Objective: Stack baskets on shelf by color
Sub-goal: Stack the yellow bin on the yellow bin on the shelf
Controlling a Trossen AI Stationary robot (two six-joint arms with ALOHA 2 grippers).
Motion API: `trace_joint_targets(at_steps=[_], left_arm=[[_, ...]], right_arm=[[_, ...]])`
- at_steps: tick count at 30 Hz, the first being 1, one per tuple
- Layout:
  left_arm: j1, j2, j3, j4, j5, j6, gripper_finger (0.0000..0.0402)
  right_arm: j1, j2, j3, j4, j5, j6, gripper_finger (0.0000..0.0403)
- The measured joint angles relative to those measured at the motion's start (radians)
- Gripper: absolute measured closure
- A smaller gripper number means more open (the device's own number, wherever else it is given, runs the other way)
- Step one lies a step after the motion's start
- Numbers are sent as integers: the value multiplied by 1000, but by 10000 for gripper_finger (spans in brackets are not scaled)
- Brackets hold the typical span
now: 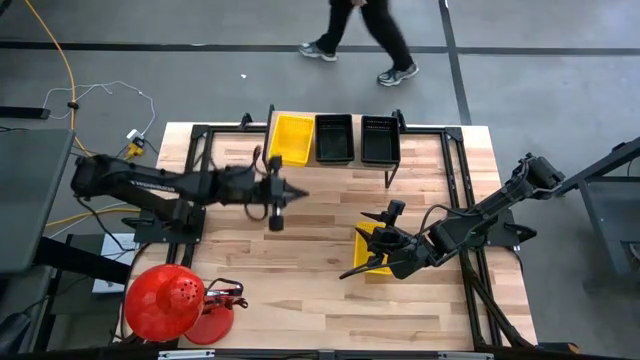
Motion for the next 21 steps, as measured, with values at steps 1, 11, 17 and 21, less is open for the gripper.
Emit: trace_joint_targets(at_steps=[1,11,17,21], left_arm=[[-24,-3,-43,63,11,-12,401],[-328,-7,-243,347,-214,-73,401],[-438,-21,-249,326,-389,-73,401],[-449,-88,-249,224,-428,-73,401]], right_arm=[[0,0,0,0,0,0,211],[0,0,0,22,-18,4,211],[0,0,0,130,-181,-76,211],[14,0,15,168,-352,-73,211]])
